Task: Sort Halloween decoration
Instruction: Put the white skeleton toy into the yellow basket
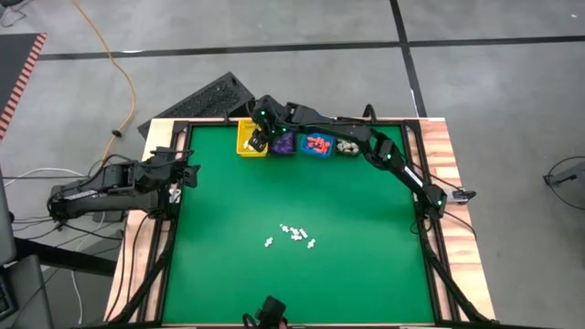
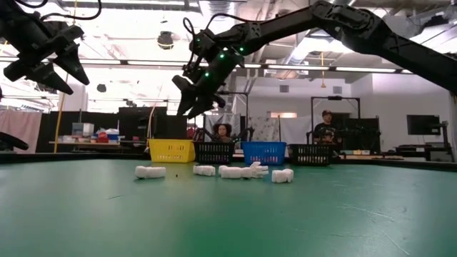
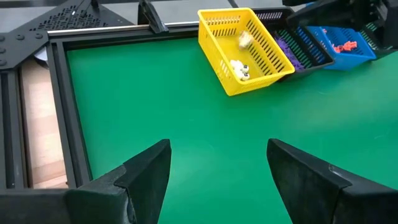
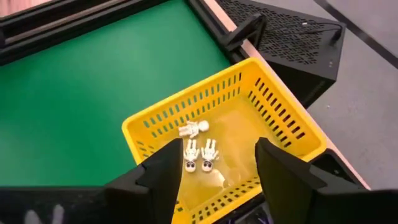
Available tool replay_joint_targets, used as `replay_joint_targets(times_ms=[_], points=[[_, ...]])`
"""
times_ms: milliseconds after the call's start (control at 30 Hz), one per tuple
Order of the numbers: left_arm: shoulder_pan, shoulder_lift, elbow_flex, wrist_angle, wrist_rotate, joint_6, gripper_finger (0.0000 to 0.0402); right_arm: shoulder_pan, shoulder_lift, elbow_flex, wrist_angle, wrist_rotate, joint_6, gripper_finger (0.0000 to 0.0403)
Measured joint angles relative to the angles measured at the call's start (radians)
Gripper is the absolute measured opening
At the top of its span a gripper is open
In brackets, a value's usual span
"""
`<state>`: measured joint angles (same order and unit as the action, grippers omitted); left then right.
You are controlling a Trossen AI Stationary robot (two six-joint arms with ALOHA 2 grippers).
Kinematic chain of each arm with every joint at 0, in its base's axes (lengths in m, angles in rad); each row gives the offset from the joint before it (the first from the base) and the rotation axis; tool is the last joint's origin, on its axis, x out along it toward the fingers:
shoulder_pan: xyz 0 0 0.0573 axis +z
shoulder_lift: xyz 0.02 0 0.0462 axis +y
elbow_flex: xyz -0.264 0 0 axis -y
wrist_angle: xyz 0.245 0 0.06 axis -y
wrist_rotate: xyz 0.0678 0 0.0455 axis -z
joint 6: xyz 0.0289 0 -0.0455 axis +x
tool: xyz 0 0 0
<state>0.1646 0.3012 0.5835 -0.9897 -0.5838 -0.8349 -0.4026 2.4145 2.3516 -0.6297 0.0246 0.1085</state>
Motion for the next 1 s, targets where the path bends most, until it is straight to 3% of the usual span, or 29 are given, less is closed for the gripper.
replay_joint_targets(times_ms=[367, 533, 633, 833, 1000], points=[[0.0, 0.0, 0.0, 0.0, -0.004, -0.008, 0.0256, 0.001, 0.0, 0.003, -0.046, 0.023, -0.027, 0.0209], [0.0, 0.0, 0.0, 0.0, 0.063, -0.008, 0.0256, 0.002, -0.022, 0.004, -0.081, -0.006, -0.049, 0.0207], [0.0, 0.0, 0.0, 0.001, 0.11, -0.007, 0.0256, 0.006, -0.051, 0.004, -0.153, -0.024, -0.096, 0.0207], [0.0, 0.0, 0.0, 0.008, 0.135, 0.013, 0.0256, 0.029, -0.183, 0.002, -0.321, -0.159, -0.1, 0.0203], [0.0, 0.0, 0.0, 0.049, 0.134, 0.015, 0.0256, 0.078, -0.317, 0.003, -0.558, -0.161, -0.106, 0.0194]])
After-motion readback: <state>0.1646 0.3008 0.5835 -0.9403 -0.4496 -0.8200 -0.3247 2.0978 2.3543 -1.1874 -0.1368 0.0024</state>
